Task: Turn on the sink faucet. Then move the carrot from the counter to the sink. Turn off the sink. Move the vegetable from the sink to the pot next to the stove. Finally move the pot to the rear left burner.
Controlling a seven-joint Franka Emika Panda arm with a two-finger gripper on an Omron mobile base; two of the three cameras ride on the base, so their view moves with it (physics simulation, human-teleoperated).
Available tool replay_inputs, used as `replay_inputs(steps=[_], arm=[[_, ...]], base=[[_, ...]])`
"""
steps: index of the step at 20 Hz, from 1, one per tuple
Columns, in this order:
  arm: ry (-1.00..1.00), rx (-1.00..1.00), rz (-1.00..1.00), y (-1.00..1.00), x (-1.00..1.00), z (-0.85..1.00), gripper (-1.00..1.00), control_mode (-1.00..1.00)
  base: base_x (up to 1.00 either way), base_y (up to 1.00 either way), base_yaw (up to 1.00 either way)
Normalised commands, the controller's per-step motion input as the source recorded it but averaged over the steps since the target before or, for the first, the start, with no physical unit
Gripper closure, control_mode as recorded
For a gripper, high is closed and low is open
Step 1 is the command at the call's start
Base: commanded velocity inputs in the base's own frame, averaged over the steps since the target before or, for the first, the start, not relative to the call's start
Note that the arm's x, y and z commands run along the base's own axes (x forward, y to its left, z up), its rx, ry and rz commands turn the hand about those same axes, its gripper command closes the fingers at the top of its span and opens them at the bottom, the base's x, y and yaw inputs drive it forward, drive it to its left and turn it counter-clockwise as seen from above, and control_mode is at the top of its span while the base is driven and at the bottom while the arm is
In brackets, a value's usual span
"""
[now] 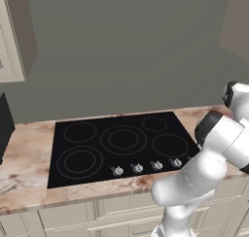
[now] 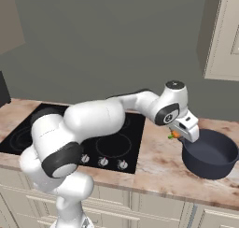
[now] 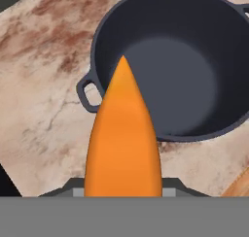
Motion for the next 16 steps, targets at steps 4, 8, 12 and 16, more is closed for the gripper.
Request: replay_inputs(steps=[4, 8, 12, 16], arm=[[0.00, 0.00, -0.10, -0.61, -0.01, -0.13, 1.00, -1.00], [0.00, 0.00, -0.07, -0.42, 0.00, -0.01, 1.00, -1.00], [-0.02, 0.00, -0.04, -0.29, 0.01, -0.15, 1.00, -1.00], [0.00, 0.00, -0.05, -0.22, 0.00, -0.19, 1.00, -1.00]], base=[[0.00, 0.00, 0.00], [0.00, 0.00, 0.00], [0.00, 0.00, 0.00], [0.00, 0.00, 0.00]])
